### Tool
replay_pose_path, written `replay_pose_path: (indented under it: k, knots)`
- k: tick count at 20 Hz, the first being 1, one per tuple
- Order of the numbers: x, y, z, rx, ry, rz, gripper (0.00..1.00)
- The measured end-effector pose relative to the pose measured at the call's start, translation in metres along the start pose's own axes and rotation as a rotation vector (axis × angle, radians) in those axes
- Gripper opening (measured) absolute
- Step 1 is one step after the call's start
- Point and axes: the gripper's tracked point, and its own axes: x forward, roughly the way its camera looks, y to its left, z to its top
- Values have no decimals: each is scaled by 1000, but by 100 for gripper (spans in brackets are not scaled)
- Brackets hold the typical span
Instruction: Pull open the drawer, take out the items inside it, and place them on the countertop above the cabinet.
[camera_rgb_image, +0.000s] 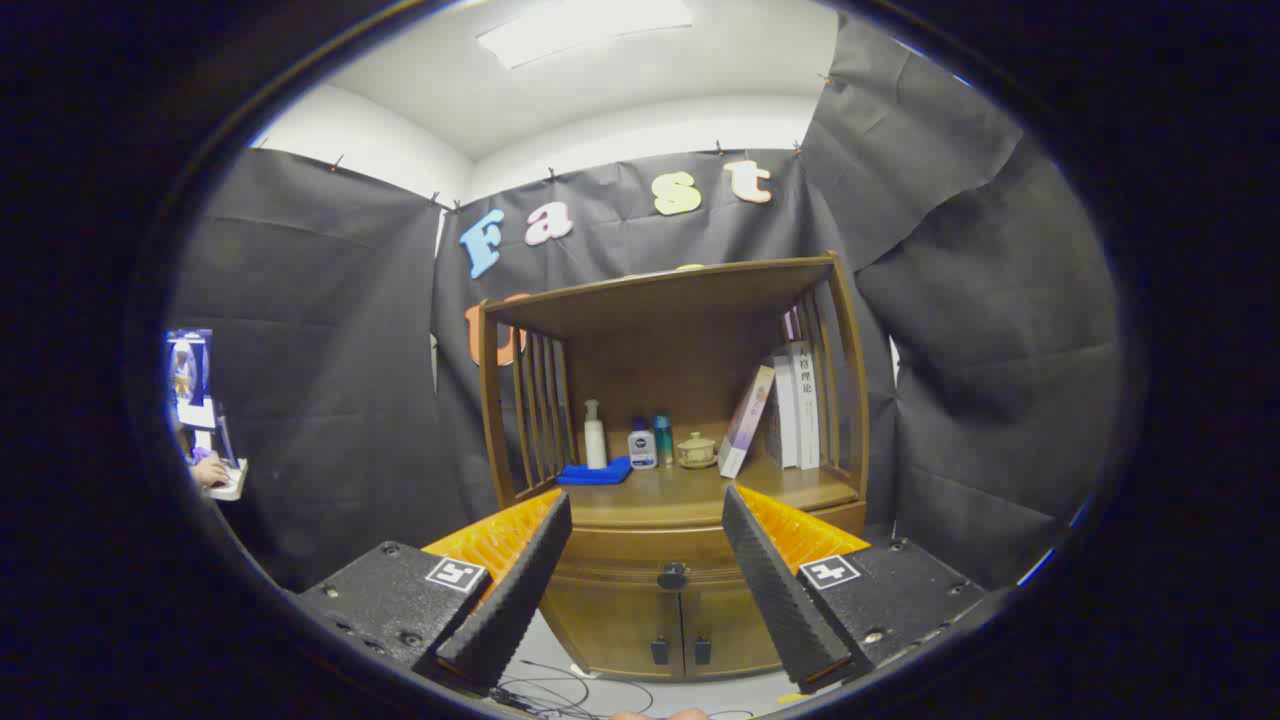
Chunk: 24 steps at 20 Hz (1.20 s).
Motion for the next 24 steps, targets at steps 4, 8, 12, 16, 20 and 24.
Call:
replay_pose_path:
  k: [4, 8, 12, 16, 20, 24]
  knots:
    - [4, 3, -1, -16, -11, -6, 99]
    - [9, 2, -5, -39, -6, -10, 99]
    - [20, -4, -19, -38, 15, -30, 99]
    - [41, -11, -42, -63, 46, -54, 99]
    - [69, -11, -77, -83, 101, -56, 99]
    - [105, -11, -115, -96, 162, -48, 99]
